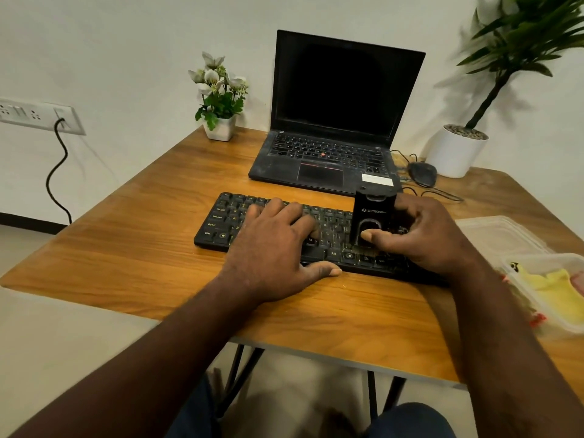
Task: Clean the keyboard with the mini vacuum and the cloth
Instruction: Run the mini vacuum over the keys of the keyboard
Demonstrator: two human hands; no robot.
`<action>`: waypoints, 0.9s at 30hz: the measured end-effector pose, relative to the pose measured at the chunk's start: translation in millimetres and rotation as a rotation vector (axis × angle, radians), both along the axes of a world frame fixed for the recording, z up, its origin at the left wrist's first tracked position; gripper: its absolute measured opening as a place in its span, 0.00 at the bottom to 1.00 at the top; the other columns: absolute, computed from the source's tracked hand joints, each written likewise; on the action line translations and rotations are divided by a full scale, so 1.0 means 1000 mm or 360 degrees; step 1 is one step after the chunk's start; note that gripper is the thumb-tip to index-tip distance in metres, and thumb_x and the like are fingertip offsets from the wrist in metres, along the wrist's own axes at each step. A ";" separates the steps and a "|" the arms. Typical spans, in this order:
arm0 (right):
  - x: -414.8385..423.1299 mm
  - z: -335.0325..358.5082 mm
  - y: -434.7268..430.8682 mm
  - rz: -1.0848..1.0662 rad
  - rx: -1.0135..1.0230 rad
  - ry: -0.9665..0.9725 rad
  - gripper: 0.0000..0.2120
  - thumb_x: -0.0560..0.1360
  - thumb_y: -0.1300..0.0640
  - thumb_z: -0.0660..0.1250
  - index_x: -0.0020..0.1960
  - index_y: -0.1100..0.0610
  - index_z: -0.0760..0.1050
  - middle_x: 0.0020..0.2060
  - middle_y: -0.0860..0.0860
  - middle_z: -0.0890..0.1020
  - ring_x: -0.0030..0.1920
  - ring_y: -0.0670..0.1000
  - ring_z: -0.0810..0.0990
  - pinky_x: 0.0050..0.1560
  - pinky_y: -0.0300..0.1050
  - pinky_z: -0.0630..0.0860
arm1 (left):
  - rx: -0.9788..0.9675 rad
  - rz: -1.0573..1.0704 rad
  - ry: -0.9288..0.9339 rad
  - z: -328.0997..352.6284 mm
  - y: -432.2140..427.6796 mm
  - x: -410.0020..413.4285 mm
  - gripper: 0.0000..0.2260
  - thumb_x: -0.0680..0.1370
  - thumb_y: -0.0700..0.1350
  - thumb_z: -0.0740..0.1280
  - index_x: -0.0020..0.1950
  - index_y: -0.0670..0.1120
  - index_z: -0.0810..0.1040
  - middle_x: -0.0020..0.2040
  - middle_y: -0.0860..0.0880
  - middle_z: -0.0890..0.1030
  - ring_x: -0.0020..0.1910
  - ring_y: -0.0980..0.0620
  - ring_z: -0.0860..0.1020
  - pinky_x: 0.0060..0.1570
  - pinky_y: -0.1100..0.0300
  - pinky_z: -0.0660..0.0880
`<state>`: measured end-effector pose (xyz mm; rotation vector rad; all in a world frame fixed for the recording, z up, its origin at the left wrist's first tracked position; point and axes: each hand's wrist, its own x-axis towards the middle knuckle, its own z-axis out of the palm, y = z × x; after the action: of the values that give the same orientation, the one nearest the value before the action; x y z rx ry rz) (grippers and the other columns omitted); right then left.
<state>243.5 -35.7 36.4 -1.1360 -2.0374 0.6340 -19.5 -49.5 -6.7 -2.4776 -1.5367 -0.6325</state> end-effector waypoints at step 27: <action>-0.005 -0.003 0.001 0.0087 -0.0044 0.0022 0.21 0.68 0.51 0.82 0.60 0.50 0.82 0.52 0.47 0.87 0.54 0.49 0.86 0.55 0.53 0.83 | -0.0035 -0.0005 0.0011 0.000 0.002 -0.002 0.35 0.72 0.80 0.54 0.66 0.57 0.73 0.63 0.55 0.73 0.63 0.52 0.66 0.64 0.49 0.65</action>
<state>238.5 -34.5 33.7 -1.0920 -2.0595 0.6976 -21.2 -48.0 -6.6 -2.4961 -1.5455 -0.6101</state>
